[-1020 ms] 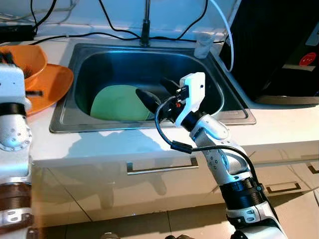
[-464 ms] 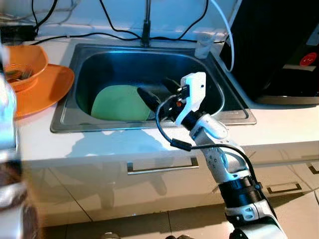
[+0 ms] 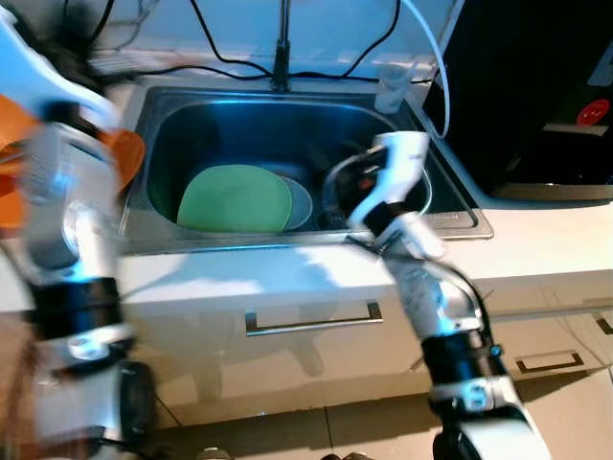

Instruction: Kitchen organization

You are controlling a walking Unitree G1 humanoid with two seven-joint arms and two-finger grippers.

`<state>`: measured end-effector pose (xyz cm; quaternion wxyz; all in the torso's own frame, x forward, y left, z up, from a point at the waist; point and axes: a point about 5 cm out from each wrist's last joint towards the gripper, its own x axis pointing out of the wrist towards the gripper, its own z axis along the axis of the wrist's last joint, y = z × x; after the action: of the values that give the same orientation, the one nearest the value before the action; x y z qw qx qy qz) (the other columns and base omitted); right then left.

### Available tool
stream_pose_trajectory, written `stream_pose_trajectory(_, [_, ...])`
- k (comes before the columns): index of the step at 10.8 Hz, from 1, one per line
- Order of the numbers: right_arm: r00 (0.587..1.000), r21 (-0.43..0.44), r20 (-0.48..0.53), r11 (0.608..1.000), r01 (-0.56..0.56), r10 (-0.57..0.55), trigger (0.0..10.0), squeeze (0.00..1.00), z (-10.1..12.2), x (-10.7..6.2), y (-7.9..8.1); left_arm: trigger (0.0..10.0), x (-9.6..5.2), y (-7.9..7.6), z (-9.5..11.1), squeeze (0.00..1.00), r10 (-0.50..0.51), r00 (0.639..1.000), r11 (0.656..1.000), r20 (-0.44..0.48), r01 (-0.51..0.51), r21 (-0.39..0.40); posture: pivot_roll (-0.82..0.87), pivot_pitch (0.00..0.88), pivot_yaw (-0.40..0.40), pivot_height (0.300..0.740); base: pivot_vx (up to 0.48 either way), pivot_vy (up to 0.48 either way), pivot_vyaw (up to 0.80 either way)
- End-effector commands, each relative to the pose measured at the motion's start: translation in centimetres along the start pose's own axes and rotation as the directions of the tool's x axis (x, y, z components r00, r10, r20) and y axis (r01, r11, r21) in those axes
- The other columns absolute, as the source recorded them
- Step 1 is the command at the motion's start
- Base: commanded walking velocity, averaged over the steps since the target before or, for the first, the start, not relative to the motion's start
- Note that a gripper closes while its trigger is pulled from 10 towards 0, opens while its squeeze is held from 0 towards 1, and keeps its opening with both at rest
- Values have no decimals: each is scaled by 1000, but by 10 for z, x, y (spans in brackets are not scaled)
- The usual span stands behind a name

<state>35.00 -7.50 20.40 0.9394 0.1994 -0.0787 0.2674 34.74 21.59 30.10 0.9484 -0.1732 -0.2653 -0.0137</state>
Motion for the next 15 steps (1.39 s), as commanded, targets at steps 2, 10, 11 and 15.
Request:
stream_pose_trajectory(2, [998,46,28,998,54,-55,10000,1000,4,-1,-9,0,-11,-21,-34,0,-60,989,964,-138,21,-266,149,39,-34,740,0,0,0])
stream_pose_trajectory(10, [996,549,3,833,75,-92,10000,0,-18,15,5,0,-19,-48,-82,0,-181,927,800,-329,-56,-597,140,64,21,740,0,0,0])
stream_pose_trajectory(11, [997,591,11,805,56,-78,10000,0,-19,19,8,0,-20,-52,-84,0,-190,922,779,-338,-68,-623,140,64,21,740,0,0,0])
stream_pose_trajectory(15, [997,663,73,747,-56,11,10000,0,-13,29,23,0,-30,-51,-96,0,-162,903,760,-397,-142,-634,153,80,19,740,0,0,0])
